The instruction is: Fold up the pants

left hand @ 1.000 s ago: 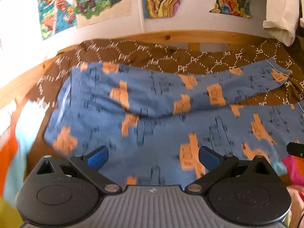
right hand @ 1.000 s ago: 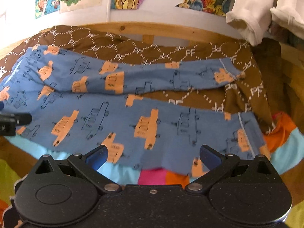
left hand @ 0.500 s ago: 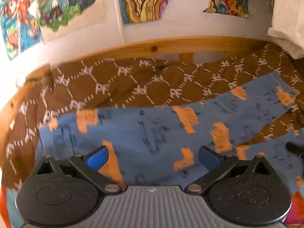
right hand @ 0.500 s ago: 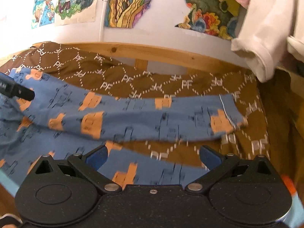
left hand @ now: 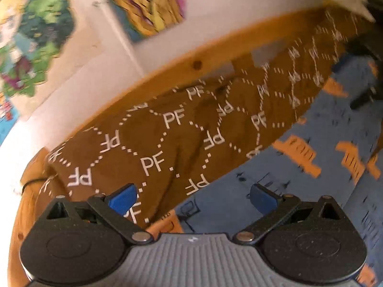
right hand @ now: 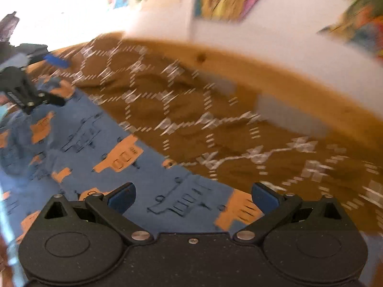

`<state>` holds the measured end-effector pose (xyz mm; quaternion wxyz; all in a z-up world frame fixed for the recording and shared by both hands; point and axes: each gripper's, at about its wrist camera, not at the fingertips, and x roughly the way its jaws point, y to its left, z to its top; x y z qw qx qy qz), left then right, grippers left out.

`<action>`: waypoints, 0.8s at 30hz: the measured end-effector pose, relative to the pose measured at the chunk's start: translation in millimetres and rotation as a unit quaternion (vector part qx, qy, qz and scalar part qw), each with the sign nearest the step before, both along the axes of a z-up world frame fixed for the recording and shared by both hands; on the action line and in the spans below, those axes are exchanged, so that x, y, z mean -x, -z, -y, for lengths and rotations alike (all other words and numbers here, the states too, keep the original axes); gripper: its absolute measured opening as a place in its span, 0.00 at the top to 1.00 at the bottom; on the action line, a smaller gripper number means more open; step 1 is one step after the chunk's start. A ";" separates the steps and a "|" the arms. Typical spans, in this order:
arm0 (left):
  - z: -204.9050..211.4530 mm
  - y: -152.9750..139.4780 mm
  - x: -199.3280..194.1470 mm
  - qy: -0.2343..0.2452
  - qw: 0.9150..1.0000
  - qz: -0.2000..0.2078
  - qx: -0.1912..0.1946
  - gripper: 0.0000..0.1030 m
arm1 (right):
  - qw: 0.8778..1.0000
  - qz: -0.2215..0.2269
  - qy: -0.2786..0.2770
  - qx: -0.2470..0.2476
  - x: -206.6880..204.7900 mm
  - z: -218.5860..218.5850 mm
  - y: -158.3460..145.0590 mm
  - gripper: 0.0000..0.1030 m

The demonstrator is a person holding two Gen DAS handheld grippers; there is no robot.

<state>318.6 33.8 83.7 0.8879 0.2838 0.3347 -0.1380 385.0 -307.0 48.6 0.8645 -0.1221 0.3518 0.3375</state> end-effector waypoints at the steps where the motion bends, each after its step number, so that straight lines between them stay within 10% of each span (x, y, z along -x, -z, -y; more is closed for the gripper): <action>1: -0.6 1.9 -6.1 0.006 1.000 -0.010 -0.003 0.03 | 1.000 -0.008 -0.013 0.003 -10.6 -1.7 1.6 0.01; 9: -4.8 21.3 -25.0 0.002 0.997 -0.066 -0.028 0.22 | 0.995 -0.040 -0.079 0.048 -64.7 -17.7 13.3 0.22; 17: 3.7 32.1 -25.3 0.025 0.994 -0.095 -0.051 0.81 | 0.989 -0.094 -0.090 0.063 -71.1 -4.3 31.3 0.39; 24: 16.5 27.8 -7.8 0.002 0.997 -0.045 -0.062 0.99 | 0.993 -0.077 -0.058 0.073 -61.7 -3.5 25.4 0.95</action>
